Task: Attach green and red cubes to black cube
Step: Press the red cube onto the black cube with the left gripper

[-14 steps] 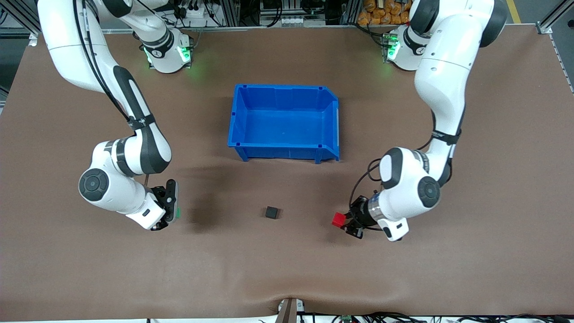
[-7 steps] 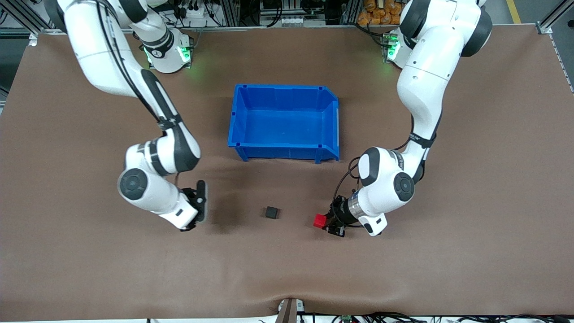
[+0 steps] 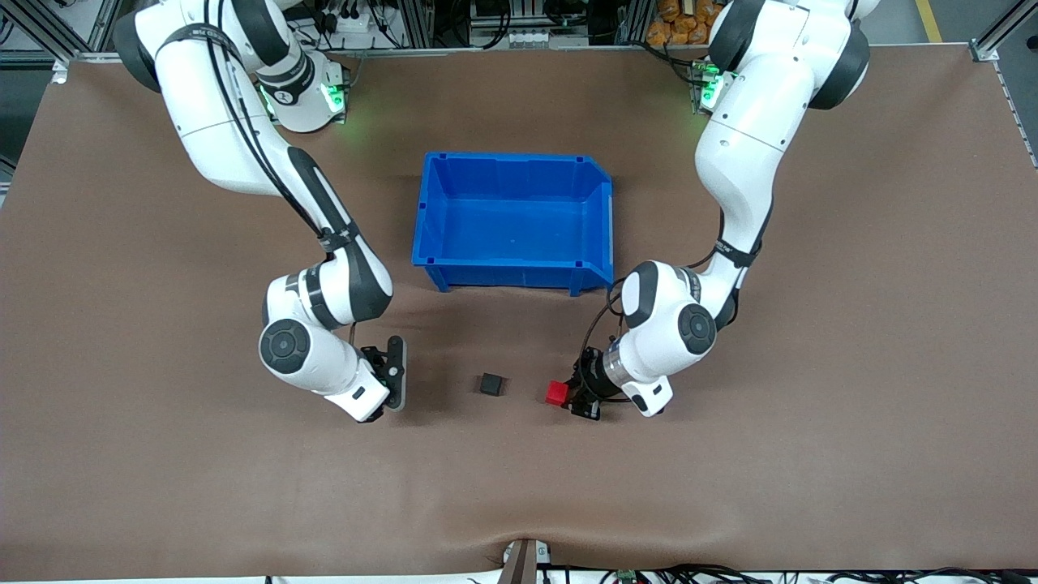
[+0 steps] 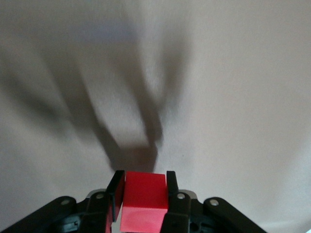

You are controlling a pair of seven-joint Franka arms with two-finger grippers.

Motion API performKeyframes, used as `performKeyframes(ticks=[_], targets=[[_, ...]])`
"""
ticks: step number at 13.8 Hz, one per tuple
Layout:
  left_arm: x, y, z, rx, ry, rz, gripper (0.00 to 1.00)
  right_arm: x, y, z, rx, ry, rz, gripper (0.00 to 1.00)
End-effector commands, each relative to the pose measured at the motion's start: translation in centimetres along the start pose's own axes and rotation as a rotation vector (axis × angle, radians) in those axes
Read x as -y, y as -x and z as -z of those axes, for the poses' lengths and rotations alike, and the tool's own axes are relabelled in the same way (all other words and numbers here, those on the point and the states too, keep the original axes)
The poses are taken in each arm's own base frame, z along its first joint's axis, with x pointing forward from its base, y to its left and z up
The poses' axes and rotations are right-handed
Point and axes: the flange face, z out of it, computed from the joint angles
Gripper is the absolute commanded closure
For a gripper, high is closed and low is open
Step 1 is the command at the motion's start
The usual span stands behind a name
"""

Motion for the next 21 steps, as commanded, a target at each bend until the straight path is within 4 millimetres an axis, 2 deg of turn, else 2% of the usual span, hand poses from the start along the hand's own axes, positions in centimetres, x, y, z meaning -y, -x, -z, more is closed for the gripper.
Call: performKeyframes(ticks=[1,3,5,7,10,13,15,16,17,18,20,21], targets=[[-0.4,1.4,-0.4,0.015,0.047,0.047,0.99,-0.5,-2.1,-0.2,-0.016,0.009,-0.043,1.00],[0.3,2.8,-1.3,0.013,0.042,0.058,0.99,-0.2,-2.7,-0.8,-0.015,0.003,-0.055,1.00],[0.4,2.6,-1.6,0.010,0.055,0.062,0.99,-0.1,-2.7,-0.9,-0.014,0.001,-0.050,1.00],[1.1,3.6,-2.3,0.011,0.049,0.060,1.00,-0.3,-1.8,-0.9,-0.013,-0.003,-0.055,1.00],[1.4,4.2,-3.2,0.015,0.071,0.073,1.00,-0.1,-2.5,-0.8,-0.012,-0.002,-0.048,1.00],[1.3,4.7,-3.5,0.018,0.076,0.075,1.00,-0.3,-2.1,-0.6,-0.015,0.001,-0.051,1.00],[1.6,5.2,-3.6,0.020,0.074,0.075,1.00,-0.1,-2.6,-0.6,-0.015,0.000,-0.056,1.00],[1.4,4.9,-3.5,0.014,0.078,0.085,1.00,-0.1,-2.7,-0.7,-0.015,-0.001,-0.057,1.00],[1.6,5.5,-3.6,0.012,0.079,0.074,1.00,-0.1,-2.7,-0.7,-0.015,-0.001,-0.064,1.00],[1.6,5.4,-3.7,0.004,0.081,0.073,1.00,0.1,-3.2,-0.6,-0.013,-0.008,-0.101,1.00],[1.6,5.5,-4.0,0.008,0.082,0.089,1.00,1.1,-5.5,-0.8,0.000,-0.009,-0.131,1.00],[1.6,5.7,-3.9,0.010,0.084,0.098,1.00,1.3,-5.9,-1.0,0.005,-0.011,-0.147,1.00]])
